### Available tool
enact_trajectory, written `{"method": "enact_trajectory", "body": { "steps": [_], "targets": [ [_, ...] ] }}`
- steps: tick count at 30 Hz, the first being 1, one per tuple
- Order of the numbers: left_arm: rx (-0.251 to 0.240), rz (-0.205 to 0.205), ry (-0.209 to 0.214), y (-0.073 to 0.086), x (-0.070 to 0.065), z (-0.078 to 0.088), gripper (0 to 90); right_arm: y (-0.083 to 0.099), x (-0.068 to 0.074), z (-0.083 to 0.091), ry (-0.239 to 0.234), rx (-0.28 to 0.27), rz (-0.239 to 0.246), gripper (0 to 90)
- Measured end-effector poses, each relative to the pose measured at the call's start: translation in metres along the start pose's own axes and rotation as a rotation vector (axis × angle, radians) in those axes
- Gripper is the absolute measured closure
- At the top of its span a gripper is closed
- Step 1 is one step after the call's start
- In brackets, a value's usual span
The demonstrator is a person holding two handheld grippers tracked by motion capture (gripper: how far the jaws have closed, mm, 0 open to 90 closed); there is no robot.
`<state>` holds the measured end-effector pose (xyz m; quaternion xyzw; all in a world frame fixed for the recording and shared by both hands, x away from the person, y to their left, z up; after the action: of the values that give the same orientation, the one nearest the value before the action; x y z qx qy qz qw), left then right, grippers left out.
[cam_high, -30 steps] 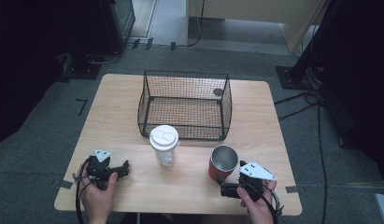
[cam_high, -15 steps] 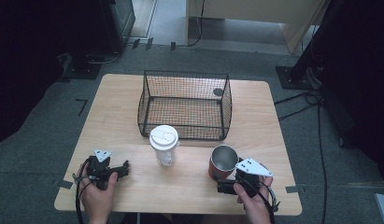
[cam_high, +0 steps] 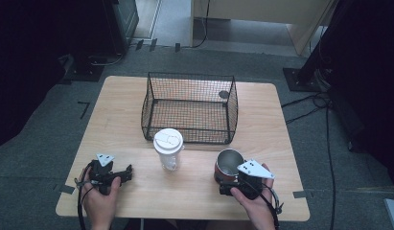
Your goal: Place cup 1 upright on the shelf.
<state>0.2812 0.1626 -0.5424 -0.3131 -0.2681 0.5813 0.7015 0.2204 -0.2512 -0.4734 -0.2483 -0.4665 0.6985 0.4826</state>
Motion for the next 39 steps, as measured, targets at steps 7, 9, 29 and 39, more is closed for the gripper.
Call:
{"method": "enact_trajectory", "body": {
  "steps": [7, 9, 29, 39],
  "targets": [
    [0.001, 0.000, 0.000, 0.000, 0.000, 0.000, 0.1, 0.001, 0.000, -0.006, 0.038, 0.008, 0.014, 5.7],
    [0.000, 0.000, 0.000, 0.000, 0.000, 0.000, 0.1, 0.001, 0.000, -0.006, 0.047, 0.005, 0.023, 6.9],
    [0.001, 0.000, 0.000, 0.000, 0.000, 0.000, 0.1, -0.011, 0.002, 0.000, 0.025, -0.044, 0.008, 7.9],
    [-0.001, 0.002, 0.000, 0.000, 0.000, 0.000, 0.1, -0.033, 0.010, 0.005, 0.005, -0.095, 0.028, 7.9]
  ]
}}
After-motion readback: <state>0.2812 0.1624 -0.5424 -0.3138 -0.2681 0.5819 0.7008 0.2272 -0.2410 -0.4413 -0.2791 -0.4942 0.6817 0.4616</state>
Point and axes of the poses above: each handheld gripper's, and its own axes: z roughly backward along the jaws, y roughly out of its underside, x roughly to its left, the point moved 3 cm from there along -z, roughly forward along the jaws, and after that the axes turned 5 degrees about -x, right-handed, at the moved point
